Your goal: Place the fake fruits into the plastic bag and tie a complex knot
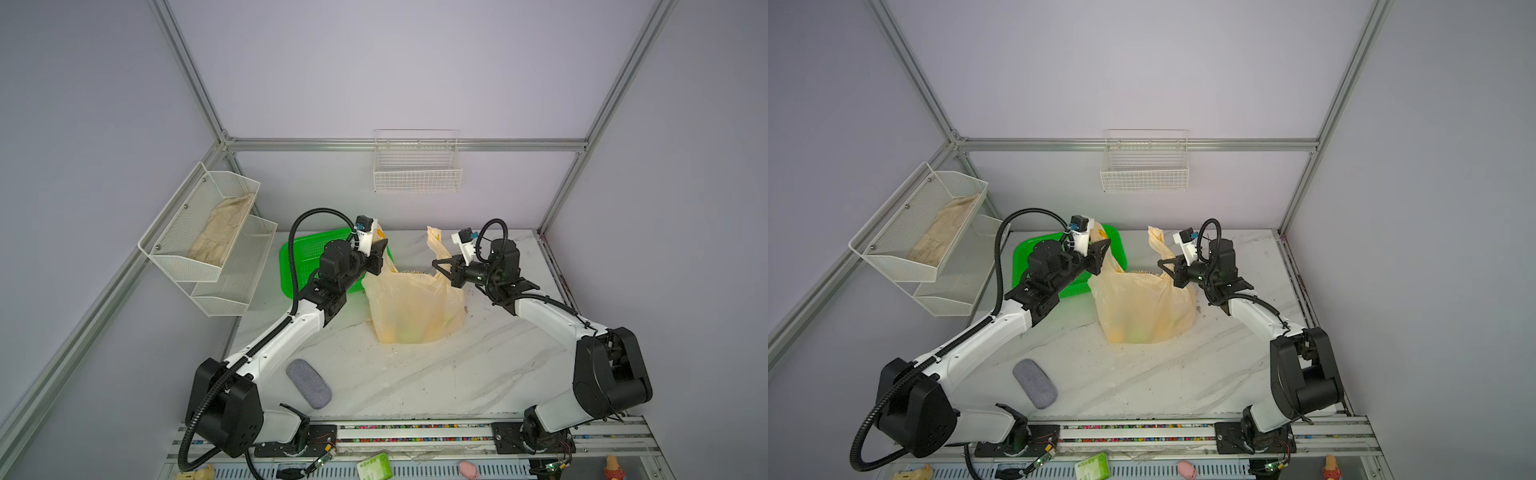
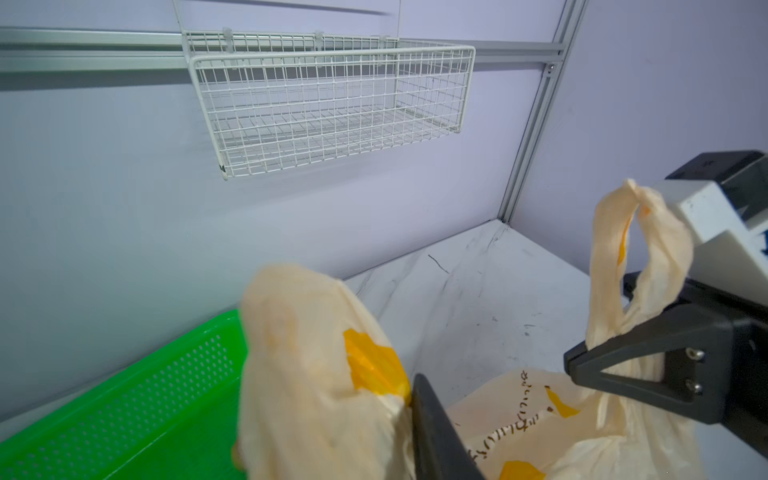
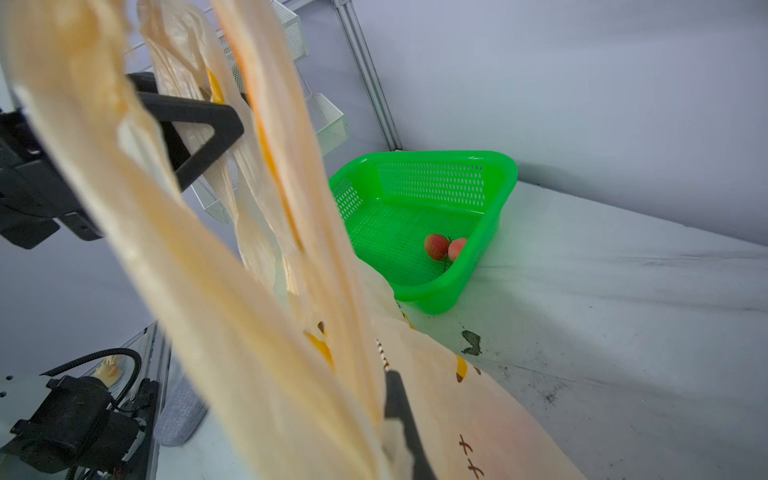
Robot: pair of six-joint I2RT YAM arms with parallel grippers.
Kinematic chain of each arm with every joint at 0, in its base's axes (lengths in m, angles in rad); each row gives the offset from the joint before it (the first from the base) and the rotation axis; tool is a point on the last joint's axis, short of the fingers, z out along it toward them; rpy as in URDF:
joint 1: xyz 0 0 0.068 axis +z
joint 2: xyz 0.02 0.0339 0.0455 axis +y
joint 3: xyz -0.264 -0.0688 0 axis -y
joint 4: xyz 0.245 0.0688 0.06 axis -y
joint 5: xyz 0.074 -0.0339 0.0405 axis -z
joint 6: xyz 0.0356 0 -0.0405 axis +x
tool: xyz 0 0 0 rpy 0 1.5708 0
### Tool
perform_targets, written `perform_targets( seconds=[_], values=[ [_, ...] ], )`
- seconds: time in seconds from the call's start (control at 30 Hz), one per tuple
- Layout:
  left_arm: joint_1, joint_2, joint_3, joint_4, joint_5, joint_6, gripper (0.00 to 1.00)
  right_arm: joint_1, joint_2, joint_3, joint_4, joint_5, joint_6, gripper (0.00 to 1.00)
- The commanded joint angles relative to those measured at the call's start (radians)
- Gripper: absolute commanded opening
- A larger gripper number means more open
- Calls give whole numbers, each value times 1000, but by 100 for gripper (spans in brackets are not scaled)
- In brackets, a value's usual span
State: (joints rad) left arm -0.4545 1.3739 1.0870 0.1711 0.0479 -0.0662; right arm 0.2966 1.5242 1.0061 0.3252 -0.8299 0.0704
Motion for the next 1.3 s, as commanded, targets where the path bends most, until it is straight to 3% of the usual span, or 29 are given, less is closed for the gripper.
perform_targets(
  seconds=[0.0, 0.13, 0.3, 0.43, 0.63, 0.83, 1.07, 1.27],
  values=[
    [-15, 0, -29, -11, -52, 9, 24, -5, -21, 14, 41, 16, 2, 0],
    [-24, 8, -14, -44, -78, 17, 20, -5, -26, 18, 40, 24, 2, 0],
    [-32, 7, -5, -75, -109, 44, 22, -5, -29, 16, 41, 35, -2, 0],
    [-32, -21, -29, -40, -36, 48, 40, -7, -25, 14, 40, 24, -10, 0],
    [-11, -60, -32, -81, 122, 129, 68, -11, -27, 17, 29, 4, -24, 0],
    [44, -87, -26, -150, 275, 188, 84, -12, -30, 21, 21, -3, -24, 0],
    [165, -111, -55, -160, 511, 226, 87, -12, -34, 29, 8, -3, -26, 0],
    [281, -39, -50, -126, 742, 258, 84, -11, -33, 35, -4, -7, -32, 0]
  ],
)
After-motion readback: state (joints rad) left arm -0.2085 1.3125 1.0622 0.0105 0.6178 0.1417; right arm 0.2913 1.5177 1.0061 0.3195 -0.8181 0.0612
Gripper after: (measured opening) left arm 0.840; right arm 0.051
